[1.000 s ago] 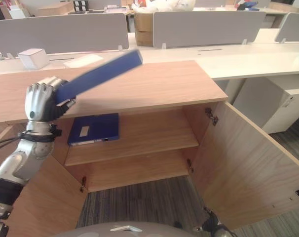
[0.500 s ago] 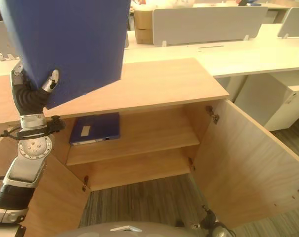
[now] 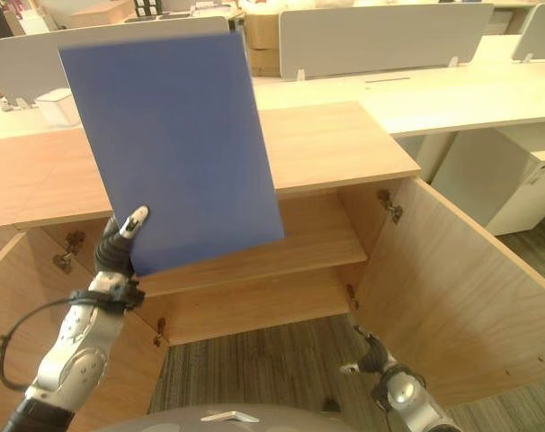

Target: Put the empty folder in the office cabinet

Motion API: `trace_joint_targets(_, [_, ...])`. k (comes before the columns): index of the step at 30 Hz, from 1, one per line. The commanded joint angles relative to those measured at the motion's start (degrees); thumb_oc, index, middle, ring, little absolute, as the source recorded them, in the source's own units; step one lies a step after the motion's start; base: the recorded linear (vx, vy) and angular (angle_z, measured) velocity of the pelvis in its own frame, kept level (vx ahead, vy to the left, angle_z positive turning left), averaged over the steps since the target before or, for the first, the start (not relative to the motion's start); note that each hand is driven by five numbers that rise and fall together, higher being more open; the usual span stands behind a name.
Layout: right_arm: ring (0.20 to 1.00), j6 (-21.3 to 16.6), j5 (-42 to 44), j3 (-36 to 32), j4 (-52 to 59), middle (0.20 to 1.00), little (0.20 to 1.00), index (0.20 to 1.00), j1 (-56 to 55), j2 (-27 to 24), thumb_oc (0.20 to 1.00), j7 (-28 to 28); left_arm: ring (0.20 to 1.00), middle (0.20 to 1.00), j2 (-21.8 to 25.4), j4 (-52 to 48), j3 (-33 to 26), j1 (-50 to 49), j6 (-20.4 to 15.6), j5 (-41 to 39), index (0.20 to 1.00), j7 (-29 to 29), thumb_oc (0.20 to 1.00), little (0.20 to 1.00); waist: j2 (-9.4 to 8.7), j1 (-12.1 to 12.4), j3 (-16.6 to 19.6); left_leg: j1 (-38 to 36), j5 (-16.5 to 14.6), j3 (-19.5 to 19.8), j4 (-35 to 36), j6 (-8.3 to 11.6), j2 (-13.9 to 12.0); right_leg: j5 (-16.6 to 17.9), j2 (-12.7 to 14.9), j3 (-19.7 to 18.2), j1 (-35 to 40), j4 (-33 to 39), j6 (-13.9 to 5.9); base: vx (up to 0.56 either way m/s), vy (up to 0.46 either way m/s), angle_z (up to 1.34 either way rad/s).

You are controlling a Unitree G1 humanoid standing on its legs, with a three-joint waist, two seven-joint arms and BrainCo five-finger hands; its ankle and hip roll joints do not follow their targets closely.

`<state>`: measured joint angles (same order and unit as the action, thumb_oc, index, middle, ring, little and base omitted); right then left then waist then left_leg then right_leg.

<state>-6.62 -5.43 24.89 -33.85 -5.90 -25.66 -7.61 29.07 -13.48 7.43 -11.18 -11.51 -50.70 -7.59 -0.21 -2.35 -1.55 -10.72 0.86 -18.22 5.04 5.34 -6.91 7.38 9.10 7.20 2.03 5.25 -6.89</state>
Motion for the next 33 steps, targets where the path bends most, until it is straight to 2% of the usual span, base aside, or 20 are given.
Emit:
trace_joint_targets(1, [1.000,-3.56,6.83,0.93,4.37,1.000,1.000,1.000,4.71,-1.69,1.000,-2.40,0.200,0.200,4.53,-2.16,-1.17,5.62,-2.12,-4.58,0.200,-3.78,0.200,0.200,-1.99,1.11,-0.41,0.46,-1.65,4.28,-0.04,1.71,-2.72,-0.81,5.66,0.67,2.81,-0.99,-4.59,0.00,0.000,0.00])
trace_joint_targets(9, [1.000,-4.08,18.92,-0.64,23.03,1.000,1.000,1.000,5.86,-7.41,1.000,-6.96,0.200,0.200,7.31,-1.36,-3.45,0.89,-1.17,-4.03,0.200,-6.64,0.200,0.200,-2.43,2.02,-0.58,0.72,-1.41,4.50,-0.04,1.67,-2.85,-0.92,5.91,1.19,3.00,-1.02,-4.71,0.00,0.000,0.00])
trace_joint_targets(18, [1.000,-5.24,29.35,-6.41,36.65,1.000,1.000,1.000,11.76,-10.72,1.000,-5.34,0.200,0.200,8.71,-3.26,-6.04,0.08,-1.70,-2.92,0.200,-7.28,0.200,0.200,-2.93,2.86,-0.30,1.14,-1.31,4.81,-0.04,1.55,-2.87,-0.80,6.15,1.95,3.08,-1.05,-4.75,0.00,0.006,0.04])
trace_joint_targets(26, [1.000,-6.25,35.69,-8.85,40.11,1.000,1.000,1.000,21.37,-10.73,1.000,-2.40,0.200,0.200,8.40,-3.30,-6.02,1.70,-1.42,-2.38,0.200,-7.57,0.200,0.200,-3.48,3.82,0.04,1.36,-1.32,4.85,-0.04,1.44,-3.04,-0.70,6.16,1.95,2.99,-1.00,-4.57,0.00,0.000,0.03])
trace_joint_targets(33, [1.000,-5.44,40.50,-6.75,38.51,1.000,1.000,1.000,28.51,-10.78,1.000,-1.49,0.200,0.200,9.04,-3.31,-5.22,2.57,-1.27,-2.00,0.200,-8.50,0.200,0.200,-3.89,4.50,0.25,1.49,-1.25,4.82,-0.04,1.50,-3.17,-0.64,5.91,1.76,2.88,-1.01,-4.41,0.00,0.000,0.00])
